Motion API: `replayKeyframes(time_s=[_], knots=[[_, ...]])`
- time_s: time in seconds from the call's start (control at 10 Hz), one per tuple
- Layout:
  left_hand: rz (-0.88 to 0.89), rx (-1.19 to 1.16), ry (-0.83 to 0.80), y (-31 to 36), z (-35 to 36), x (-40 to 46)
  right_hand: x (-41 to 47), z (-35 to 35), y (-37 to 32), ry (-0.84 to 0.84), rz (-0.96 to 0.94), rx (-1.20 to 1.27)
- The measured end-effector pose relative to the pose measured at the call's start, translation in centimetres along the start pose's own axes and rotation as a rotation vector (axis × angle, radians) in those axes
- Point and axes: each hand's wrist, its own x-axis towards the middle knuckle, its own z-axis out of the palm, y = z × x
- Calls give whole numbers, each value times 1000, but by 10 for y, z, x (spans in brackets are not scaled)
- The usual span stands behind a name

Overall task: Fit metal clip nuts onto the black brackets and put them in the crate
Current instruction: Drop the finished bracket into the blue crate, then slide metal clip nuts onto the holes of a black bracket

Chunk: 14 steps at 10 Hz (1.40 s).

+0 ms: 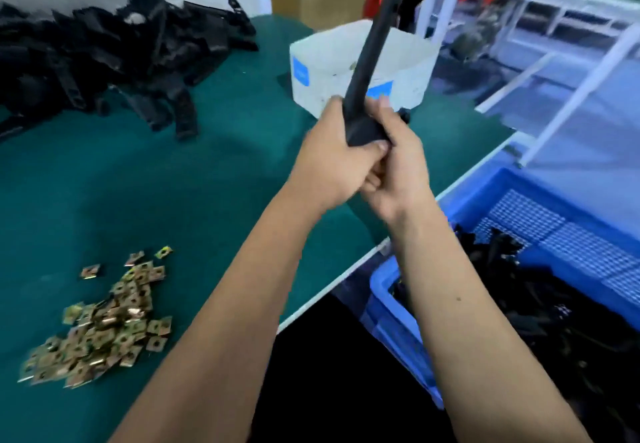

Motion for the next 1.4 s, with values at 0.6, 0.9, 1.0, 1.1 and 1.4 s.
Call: replayKeyframes(time_s=[0.6, 0.9, 1.0, 1.1, 1.4], knots=[[-309, 511, -590, -112, 229, -42, -116, -334, 53, 1275, 315, -53], [-61, 506, -416, -93, 212, -19, -121, -315, 57, 1481, 415, -248], [75, 483, -366, -73, 205, -11, -108, -287, 50, 1440, 305, -290], [249, 407, -268, -43, 196, 1, -79, -248, 22, 1583, 51, -441], [251, 64, 167, 4, 51, 32, -8, -60, -38, 685, -873, -998]])
